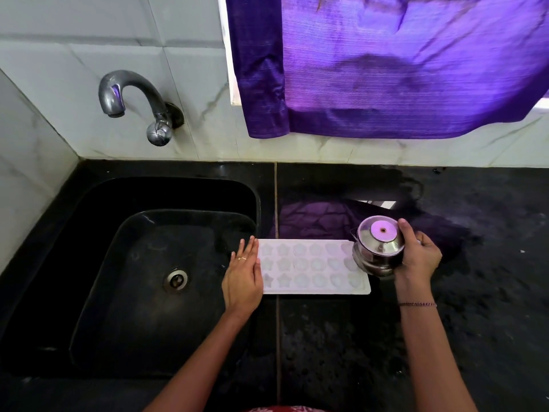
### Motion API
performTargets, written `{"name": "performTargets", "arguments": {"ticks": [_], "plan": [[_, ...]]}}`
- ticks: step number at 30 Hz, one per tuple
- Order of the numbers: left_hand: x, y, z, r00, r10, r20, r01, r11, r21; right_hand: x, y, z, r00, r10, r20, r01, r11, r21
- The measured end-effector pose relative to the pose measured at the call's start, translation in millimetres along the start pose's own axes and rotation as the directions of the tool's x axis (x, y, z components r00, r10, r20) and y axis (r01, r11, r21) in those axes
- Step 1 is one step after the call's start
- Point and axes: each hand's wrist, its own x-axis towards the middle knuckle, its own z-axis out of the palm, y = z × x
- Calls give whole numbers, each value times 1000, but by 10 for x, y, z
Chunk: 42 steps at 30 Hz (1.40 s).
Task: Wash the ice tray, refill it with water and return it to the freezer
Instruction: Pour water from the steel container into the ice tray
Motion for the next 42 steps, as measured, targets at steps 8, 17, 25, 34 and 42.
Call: {"name": "performTargets", "arguments": {"ticks": [8, 17, 25, 34, 42], "plan": [[-4, -10, 5, 1000, -19, 2, 19, 1000, -3, 47, -16, -86, 998, -56, -7, 55, 997, -52], [-3, -12, 11, 1000, -25, -4, 24, 1000, -11, 70, -26, -148, 994, -114, 0, 111, 975, -194], [-9, -11, 1, 1000, -21, -13, 21, 1000, -16, 58, -22, -152, 991, -132, -8, 126, 960, -249], [-11, 1, -2, 1000, -25, -10, 24, 1000, -10, 37, -22, -152, 990, -139, -6, 132, 954, -271], [-10, -4, -4, 1000, -24, -10, 24, 1000, -8, 58, 19, -181, 994, -103, -26, 96, 977, -190]]}}
